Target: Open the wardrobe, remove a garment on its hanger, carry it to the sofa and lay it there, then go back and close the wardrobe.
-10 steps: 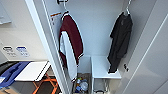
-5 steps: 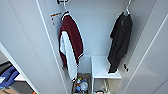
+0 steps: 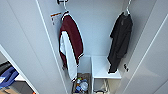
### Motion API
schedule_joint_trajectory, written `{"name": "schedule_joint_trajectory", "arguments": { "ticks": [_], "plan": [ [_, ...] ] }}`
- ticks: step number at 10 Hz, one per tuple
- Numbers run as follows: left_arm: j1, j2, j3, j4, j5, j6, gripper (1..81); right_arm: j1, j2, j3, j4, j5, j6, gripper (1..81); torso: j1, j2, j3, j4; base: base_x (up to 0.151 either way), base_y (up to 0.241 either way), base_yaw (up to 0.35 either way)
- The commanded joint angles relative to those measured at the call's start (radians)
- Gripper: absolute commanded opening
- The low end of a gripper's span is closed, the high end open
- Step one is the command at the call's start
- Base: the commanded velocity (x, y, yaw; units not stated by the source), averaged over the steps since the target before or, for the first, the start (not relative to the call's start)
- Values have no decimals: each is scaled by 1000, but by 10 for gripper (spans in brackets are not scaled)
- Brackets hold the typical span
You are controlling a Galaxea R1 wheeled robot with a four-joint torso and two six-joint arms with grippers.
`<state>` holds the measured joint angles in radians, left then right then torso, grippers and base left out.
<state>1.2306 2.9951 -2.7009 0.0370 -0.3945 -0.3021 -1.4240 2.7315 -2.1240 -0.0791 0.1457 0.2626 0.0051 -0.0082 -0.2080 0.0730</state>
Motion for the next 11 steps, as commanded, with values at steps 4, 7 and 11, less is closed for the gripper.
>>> {"name": "schedule_joint_trajectory", "arguments": {
  "ticks": [4, 7, 11],
  "plan": [
    [88, -186, 394, 383, 276, 6, 811, -19, 101, -195, -7, -52, -2, 811, 0, 0, 0, 0, 0, 0, 0],
    [154, -180, 391, 394, 348, 8, 811, -48, 150, -307, -4, -54, -2, 811, 0, 0, 0, 0, 0, 0, 0],
    [227, -104, 267, 383, 364, 5, 811, -89, 228, -475, -2, -55, -2, 811, -1, -1, 0, 0, 0, 0, 0]
  ]
}}
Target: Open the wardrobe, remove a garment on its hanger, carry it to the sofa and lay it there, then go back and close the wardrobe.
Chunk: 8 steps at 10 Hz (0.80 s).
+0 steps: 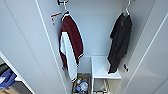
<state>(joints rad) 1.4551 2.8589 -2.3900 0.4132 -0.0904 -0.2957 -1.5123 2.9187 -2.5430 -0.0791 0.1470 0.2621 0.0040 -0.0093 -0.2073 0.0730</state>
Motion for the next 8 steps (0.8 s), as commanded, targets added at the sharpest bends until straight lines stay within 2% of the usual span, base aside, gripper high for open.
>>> {"name": "schedule_joint_trajectory", "arguments": {
  "ticks": [1, 3, 4, 7, 8],
  "plan": [
    [6, 71, -105, 7, 89, -3, 811, -7, 62, -89, -4, -66, -3, 811, 0, 0, 0, 0, 0, 0, 0],
    [6, 135, -210, 6, 118, -3, 811, -12, 88, -118, -7, -92, -6, 811, 0, 0, 0, 0, 0, 0, 0],
    [8, 152, -236, 6, 121, -3, 811, -16, 90, -117, -17, -104, -23, 811, 0, -1, 35, 0, 0, 0, 0],
    [8, 162, -242, 9, 135, -2, 811, -20, 93, -115, -17, -104, -29, 811, 0, -1, 92, 0, 0, 0, 0],
    [8, 162, -242, 9, 135, -2, 811, -20, 95, -115, -17, -104, -29, 811, 0, -1, 60, 0, 0, 0, 0]
  ]
}}
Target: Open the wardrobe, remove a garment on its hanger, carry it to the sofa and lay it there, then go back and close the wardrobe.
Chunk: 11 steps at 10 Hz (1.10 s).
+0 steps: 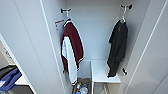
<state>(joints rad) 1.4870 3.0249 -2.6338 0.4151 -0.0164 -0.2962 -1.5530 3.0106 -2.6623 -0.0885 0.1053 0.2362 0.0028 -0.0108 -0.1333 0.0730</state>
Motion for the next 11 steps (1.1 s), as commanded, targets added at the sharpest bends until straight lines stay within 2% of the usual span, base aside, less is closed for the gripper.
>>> {"name": "schedule_joint_trajectory", "arguments": {
  "ticks": [1, 6, 7, 8, 11],
  "plan": [
    [-23, -4, 0, 7, 61, -1, 811, 21, 7, 0, -8, -64, -3, 811, 0, 0, 0, 0, 0, 0, 0],
    [-29, -3, 0, 10, 44, -1, 811, 20, 36, -17, -5, -76, 0, 811, -1, -1, 8, 0, 0, 0, 0],
    [-30, -4, 0, 13, 38, 2, 811, 26, 41, -28, -20, -99, -11, 811, -1, -1, 8, 0, 0, 0, 0],
    [-30, -4, -3, 13, 27, 2, 811, 36, 47, -30, -49, -153, -24, 811, -1, -1, 8, 0, 0, 0, 0],
    [-30, 2, -3, 13, 16, 2, 811, 36, 53, -31, -74, -164, -24, 811, -1, -1, 8, 0, 0, 0, 0]
  ]
}}
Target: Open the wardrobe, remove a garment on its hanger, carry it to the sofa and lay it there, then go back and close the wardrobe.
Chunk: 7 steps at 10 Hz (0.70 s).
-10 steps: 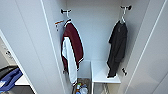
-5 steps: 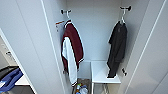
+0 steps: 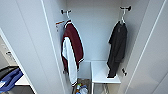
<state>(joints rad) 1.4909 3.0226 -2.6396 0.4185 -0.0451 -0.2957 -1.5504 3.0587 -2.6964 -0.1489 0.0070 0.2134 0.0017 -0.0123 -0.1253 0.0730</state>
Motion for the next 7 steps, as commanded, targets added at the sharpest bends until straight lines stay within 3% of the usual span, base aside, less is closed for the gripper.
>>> {"name": "schedule_joint_trajectory", "arguments": {
  "ticks": [1, 7],
  "plan": [
    [-34, 6, 3, 9, 45, 1, 811, 34, 7, 1, -14, -71, -2, 811, 0, 0, 0, 0, 0, 0, 0],
    [-34, 6, 3, 14, 48, 3, 811, 26, 11, 11, -3, -59, 0, 811, 0, 0, 0, 0, 0, 0, 0]
  ]
}}
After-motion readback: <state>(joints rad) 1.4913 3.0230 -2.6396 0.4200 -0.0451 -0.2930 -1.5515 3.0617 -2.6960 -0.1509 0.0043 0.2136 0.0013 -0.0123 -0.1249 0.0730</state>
